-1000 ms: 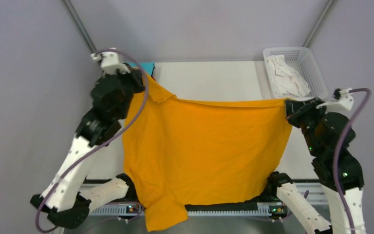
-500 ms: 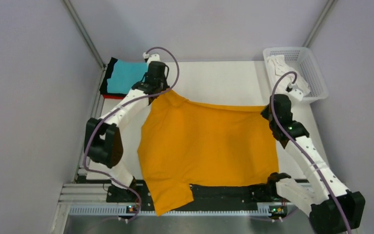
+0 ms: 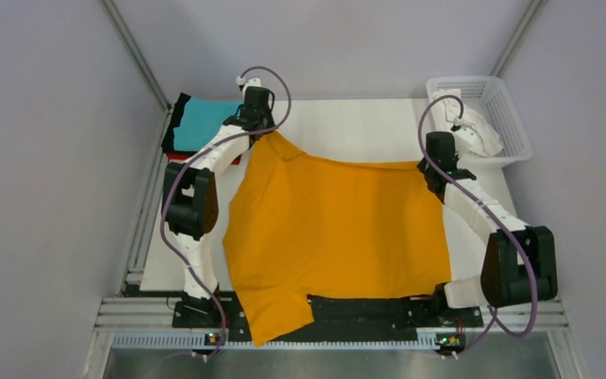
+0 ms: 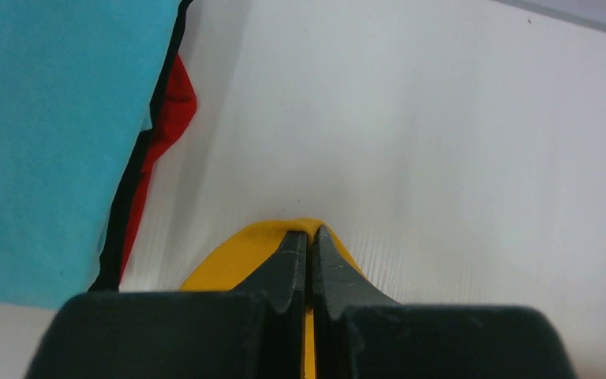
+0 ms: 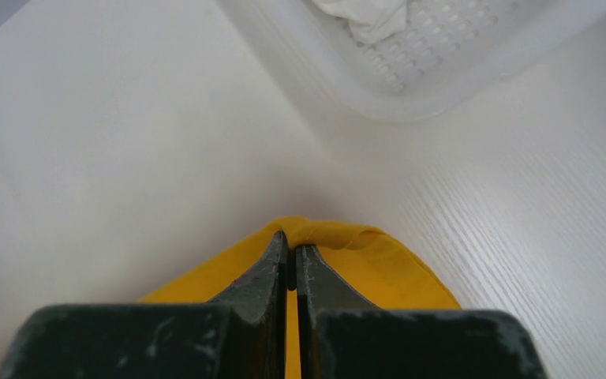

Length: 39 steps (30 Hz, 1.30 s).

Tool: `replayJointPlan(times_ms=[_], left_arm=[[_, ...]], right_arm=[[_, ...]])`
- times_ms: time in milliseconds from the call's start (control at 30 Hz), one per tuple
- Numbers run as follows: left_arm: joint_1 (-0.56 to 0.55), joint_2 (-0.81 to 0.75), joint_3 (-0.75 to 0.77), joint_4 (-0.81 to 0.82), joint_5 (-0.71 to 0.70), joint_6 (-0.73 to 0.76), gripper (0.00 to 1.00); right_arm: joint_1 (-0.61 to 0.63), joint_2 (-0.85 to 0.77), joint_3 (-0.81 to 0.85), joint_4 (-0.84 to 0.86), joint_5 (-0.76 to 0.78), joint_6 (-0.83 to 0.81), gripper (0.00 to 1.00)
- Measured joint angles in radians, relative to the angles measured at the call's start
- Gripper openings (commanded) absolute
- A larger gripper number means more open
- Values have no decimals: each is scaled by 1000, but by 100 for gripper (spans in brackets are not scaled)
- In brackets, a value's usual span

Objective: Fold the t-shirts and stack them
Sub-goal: Flatten out the tshirt

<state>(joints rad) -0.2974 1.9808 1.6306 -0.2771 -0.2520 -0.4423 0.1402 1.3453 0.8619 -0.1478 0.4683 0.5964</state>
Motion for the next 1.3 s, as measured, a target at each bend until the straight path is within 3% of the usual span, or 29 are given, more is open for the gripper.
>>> replayJointPlan(times_ms=[133, 200, 333, 433, 500, 600, 667, 800, 933, 1167, 1300], left_arm=[[22, 90, 79, 23, 54, 24, 17], [36, 163, 150, 22, 87, 35, 34], [57, 329, 333, -9, 116, 62, 76], [68, 427, 464, -60, 127, 75, 88], [71, 432, 479, -95, 133, 74, 95], [74, 390, 431, -79, 158, 56, 97], [74, 313, 315, -57, 198, 29, 99], [73, 136, 35, 37, 325, -60, 99], [65, 56, -126, 125, 424, -145, 99], [40, 66, -205, 206, 493, -241, 99], [30, 90, -204, 267, 495, -277, 99]], right_arm=[[-7, 103, 67, 34, -2, -14, 2], [-14, 165, 109, 50, -2, -18, 8], [-41, 319, 234, 37, -10, -29, 49], [-60, 438, 379, -16, -18, -50, 83], [-64, 493, 475, -65, -32, -72, 93], [-55, 478, 499, -98, -51, -93, 95], [-43, 441, 470, -106, -61, -98, 98], [-5, 282, 272, -79, -126, -96, 99], [80, 150, 73, -14, -245, -97, 99], [131, 102, -190, 125, -433, -96, 99], [131, 112, -215, 171, -468, -100, 99]])
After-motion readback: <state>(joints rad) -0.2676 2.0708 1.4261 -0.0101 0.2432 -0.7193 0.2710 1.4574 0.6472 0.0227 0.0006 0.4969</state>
